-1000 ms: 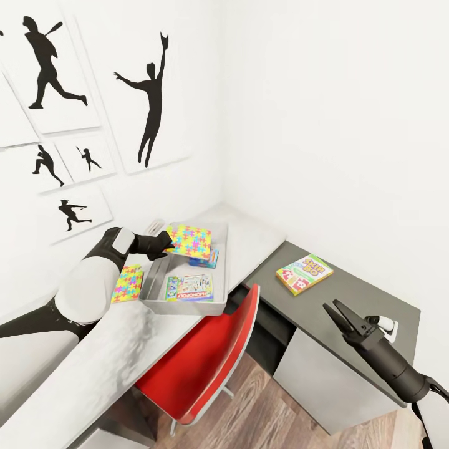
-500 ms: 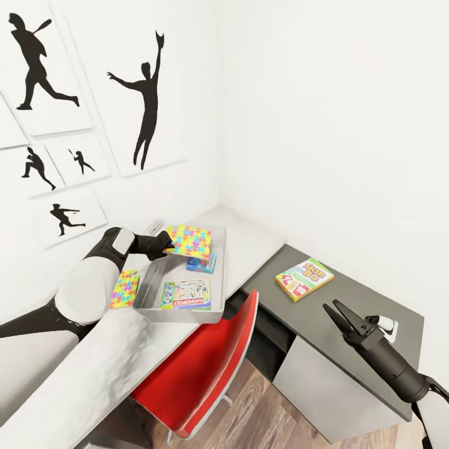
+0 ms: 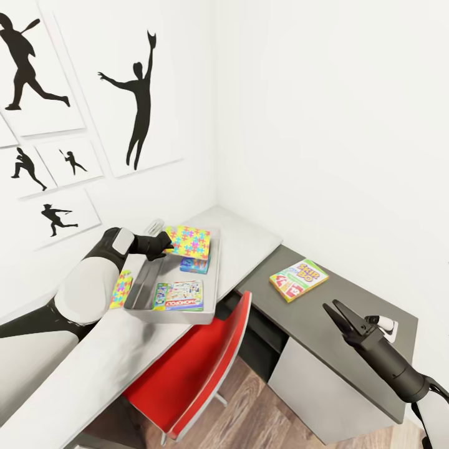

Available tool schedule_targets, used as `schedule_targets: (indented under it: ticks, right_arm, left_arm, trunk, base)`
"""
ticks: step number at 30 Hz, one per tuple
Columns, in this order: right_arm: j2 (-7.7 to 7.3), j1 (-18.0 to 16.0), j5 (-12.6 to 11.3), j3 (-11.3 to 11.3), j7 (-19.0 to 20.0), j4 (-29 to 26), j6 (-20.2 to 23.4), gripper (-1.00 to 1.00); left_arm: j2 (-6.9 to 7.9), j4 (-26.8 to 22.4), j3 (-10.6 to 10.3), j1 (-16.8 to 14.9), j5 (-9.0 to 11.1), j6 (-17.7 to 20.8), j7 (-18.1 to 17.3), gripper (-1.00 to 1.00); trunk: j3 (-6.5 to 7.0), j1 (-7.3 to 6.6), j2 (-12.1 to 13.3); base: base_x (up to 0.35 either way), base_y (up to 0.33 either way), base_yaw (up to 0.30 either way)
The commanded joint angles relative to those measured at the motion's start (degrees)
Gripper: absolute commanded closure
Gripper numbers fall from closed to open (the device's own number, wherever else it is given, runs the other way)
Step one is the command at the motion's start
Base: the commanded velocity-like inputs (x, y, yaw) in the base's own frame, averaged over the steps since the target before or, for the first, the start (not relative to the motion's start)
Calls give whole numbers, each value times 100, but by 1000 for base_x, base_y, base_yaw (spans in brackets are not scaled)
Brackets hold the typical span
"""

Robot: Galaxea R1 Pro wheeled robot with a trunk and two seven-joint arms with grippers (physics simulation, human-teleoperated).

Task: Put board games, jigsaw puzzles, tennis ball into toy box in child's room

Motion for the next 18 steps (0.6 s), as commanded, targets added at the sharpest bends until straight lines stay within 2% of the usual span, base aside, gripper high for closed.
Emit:
schedule_targets:
  ticks: [1, 18]
  right_arm:
    - [-1, -5, -20, -4, 3, 0, 33, -100]
    - [-1, -5, -20, -8, 3, 0, 33, -100]
  left_arm:
    - [-6, -13, 36, -5, -61, 29, -32, 100]
    - [-6, -13, 37, 69, -87, 63, -25, 100]
  trunk:
    - [-11, 3, -11]
    - [-11, 3, -11]
  base:
    - [0, -16, 0]
    - [0, -2, 0]
